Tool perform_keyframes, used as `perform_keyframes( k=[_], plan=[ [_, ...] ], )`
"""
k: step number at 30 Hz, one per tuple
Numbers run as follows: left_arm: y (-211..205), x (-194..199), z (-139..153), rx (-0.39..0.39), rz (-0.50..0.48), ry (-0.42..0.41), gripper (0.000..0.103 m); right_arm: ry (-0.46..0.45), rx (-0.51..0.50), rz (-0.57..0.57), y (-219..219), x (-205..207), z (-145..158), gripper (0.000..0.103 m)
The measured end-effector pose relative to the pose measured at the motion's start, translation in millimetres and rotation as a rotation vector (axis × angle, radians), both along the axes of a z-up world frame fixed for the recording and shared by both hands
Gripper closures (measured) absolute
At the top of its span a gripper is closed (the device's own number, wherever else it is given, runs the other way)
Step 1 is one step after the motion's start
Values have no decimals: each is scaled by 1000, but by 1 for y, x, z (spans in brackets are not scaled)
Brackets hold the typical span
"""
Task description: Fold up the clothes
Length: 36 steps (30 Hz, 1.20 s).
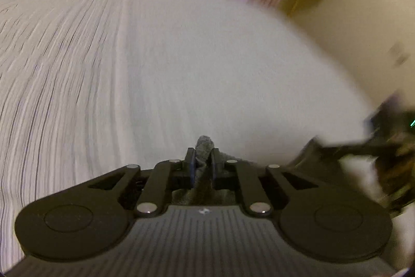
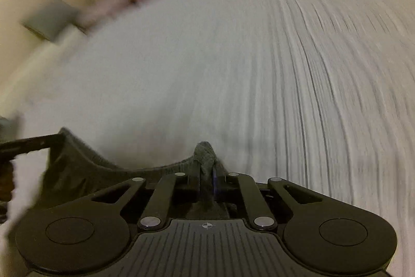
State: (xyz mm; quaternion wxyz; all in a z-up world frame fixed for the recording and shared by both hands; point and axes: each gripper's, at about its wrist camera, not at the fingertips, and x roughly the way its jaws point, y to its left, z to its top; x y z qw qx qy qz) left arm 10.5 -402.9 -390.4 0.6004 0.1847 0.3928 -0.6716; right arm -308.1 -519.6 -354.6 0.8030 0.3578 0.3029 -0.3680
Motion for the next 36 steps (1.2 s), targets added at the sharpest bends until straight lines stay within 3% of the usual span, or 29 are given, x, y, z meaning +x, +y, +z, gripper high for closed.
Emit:
perform_keyframes(
  k=[3, 5, 7, 10, 11, 13, 15, 17, 19, 20, 23, 27, 29, 32, 34, 36],
  plan=[
    [-15, 8, -18, 76, 55, 36, 83, -11, 79, -55, -18, 2, -13, 91],
    [-14, 20, -9, 52, 112, 77, 80, -35, 83, -83, -24, -7, -7, 66],
    [-8, 28, 5, 16, 172, 69, 80, 11, 24, -145, -21, -16, 5, 49],
    [-1, 29, 25, -6, 102, 110, 88, 54, -58, -148, -9, -23, 30, 49],
    [0, 22, 29, 1, 39, 131, 96, 30, -66, -106, -3, -23, 36, 50],
    [0, 0, 31, 10, -95, 143, 97, -1, -67, 21, 13, -3, 42, 56],
    [-2, -23, 24, 32, -219, 130, 96, 0, -74, 151, 26, 21, 41, 58],
    [-5, -39, 9, 40, -254, 52, 94, 80, -106, 215, 30, 42, 24, 58],
    [-14, -40, -8, 36, -219, -23, 94, 180, -145, 210, 26, 50, 3, 58],
    [-18, -36, -13, 28, -185, -30, 100, 228, -173, 186, 21, 48, -7, 58],
    [-16, -6, -3, -25, -44, -36, 100, 187, -192, 47, 7, 9, -6, 60],
    [20, 20, 34, -92, 79, -19, 94, 194, -225, -113, 20, -30, 18, 61],
    [53, 28, 46, -87, 83, 15, 94, 151, -204, -134, 37, -56, 33, 61],
    [108, 30, 60, -60, 43, 34, 94, 105, -169, -75, 86, -69, 43, 61],
    [145, 26, 58, -29, 22, 17, 94, 134, -167, -29, 119, -81, 41, 61],
    [179, 23, 49, 20, 35, -15, 93, 242, -179, -53, 137, -83, 25, 61]
  ],
)
